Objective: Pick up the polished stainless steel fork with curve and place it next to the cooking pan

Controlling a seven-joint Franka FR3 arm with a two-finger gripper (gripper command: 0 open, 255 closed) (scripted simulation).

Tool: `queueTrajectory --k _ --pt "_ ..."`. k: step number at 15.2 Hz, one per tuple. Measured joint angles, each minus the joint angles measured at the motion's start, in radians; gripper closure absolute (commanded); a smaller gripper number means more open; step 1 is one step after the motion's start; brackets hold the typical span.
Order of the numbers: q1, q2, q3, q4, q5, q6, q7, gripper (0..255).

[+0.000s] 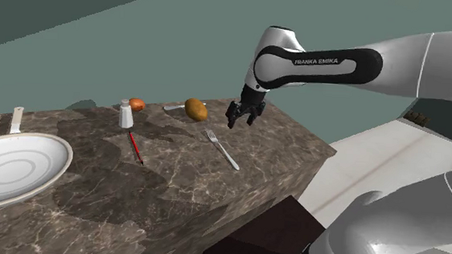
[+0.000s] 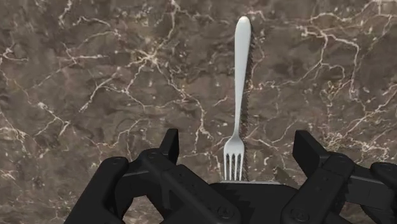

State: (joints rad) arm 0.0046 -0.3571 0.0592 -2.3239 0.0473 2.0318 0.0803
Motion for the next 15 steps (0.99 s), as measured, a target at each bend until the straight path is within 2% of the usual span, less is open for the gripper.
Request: queueTrajectory --k 3,9,15 --pt "-0.001 0.111 0.011 0.022 -0.007 0.089 0.021 0" --pt "0.001 0.318 0.028 0.109 -0.032 0.21 0.071 0" --pt "0.002 0.383 0.029 0.099 -0.04 0.286 0.079 0"
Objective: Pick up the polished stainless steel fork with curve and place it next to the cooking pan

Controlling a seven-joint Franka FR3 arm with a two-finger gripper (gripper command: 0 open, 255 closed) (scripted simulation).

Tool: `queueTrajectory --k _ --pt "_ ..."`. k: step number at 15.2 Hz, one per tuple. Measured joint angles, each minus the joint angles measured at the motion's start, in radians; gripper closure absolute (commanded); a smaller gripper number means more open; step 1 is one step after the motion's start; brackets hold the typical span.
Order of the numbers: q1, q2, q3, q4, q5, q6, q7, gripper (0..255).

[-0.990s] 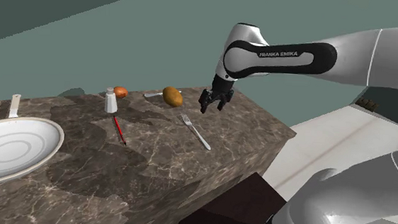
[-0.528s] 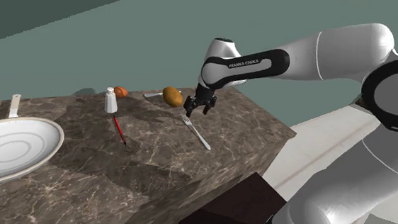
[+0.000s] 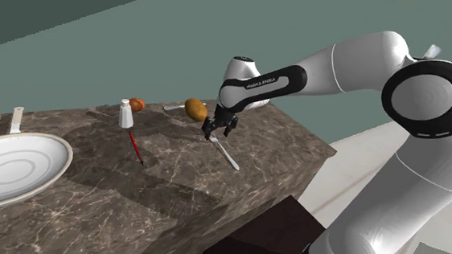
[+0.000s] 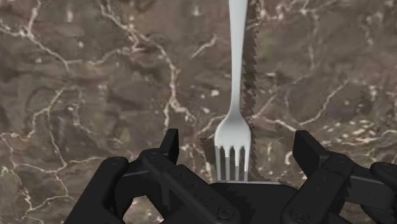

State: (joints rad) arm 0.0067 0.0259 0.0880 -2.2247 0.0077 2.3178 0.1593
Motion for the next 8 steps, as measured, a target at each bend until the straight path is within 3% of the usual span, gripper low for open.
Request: queueTrajectory --k 8 --pt "0.001 0.022 0.0 -0.012 -0.003 0.035 0.003 0"
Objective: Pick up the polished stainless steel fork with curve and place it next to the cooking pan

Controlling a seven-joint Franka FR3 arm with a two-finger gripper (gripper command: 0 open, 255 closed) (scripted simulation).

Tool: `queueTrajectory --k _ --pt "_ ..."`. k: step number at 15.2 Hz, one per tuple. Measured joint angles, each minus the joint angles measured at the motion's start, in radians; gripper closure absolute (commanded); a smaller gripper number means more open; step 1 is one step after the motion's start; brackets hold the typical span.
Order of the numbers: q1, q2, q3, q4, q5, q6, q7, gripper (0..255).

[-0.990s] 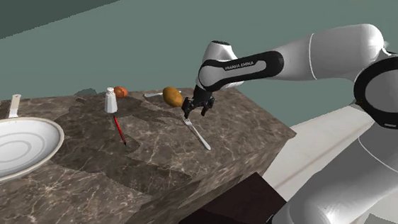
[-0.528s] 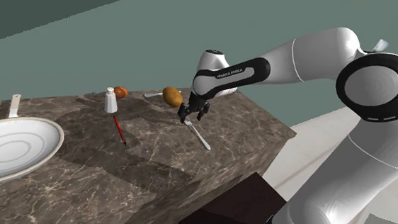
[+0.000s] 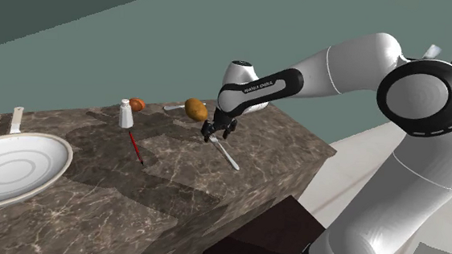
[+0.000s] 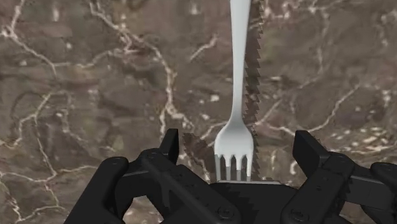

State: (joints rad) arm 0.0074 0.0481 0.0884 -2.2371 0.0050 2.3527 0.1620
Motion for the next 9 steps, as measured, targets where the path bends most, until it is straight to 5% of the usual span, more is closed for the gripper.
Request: queueTrajectory --k 1,9 --pt "0.0 0.0 0.0 0.0 0.0 0.0 0.0 255" --pt "-0.003 -0.004 -0.004 0.009 -0.002 -0.003 0.001 255"
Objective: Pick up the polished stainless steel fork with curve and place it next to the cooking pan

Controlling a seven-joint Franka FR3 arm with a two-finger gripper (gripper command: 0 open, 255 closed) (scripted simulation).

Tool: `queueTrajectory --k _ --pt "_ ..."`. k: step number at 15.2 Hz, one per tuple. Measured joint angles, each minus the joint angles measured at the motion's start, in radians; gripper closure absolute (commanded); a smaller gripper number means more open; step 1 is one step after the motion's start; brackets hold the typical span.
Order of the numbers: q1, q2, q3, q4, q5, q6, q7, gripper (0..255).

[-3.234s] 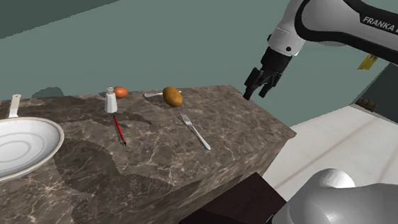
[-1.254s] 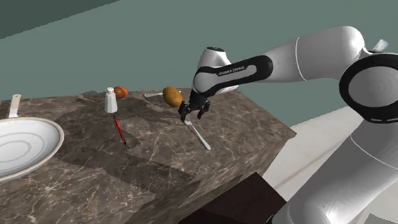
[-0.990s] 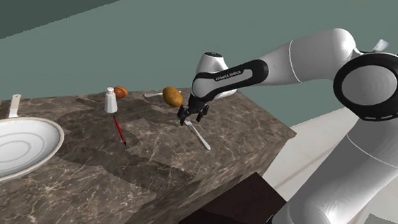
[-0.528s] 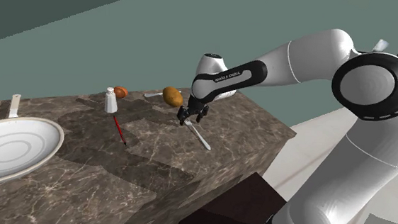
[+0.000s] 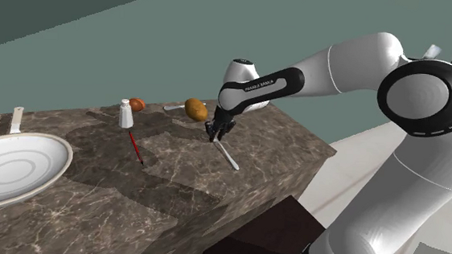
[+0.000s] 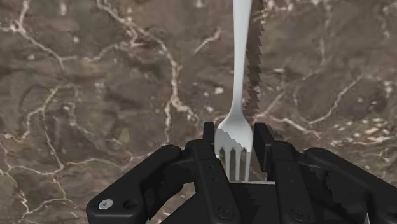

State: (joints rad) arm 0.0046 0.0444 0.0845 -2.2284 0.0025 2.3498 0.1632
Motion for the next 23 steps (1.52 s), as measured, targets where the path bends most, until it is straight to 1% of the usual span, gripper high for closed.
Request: queueTrajectory --k 3,6,23 --pt "0.002 -0.003 0.002 -0.003 0.002 -0.003 -0.002 255" --pt "0.003 -0.019 0.003 0.005 0.005 -0.032 -0.003 255" --pt "0.002 -0.115 0.002 0.137 0.014 -0.26 -0.008 255"
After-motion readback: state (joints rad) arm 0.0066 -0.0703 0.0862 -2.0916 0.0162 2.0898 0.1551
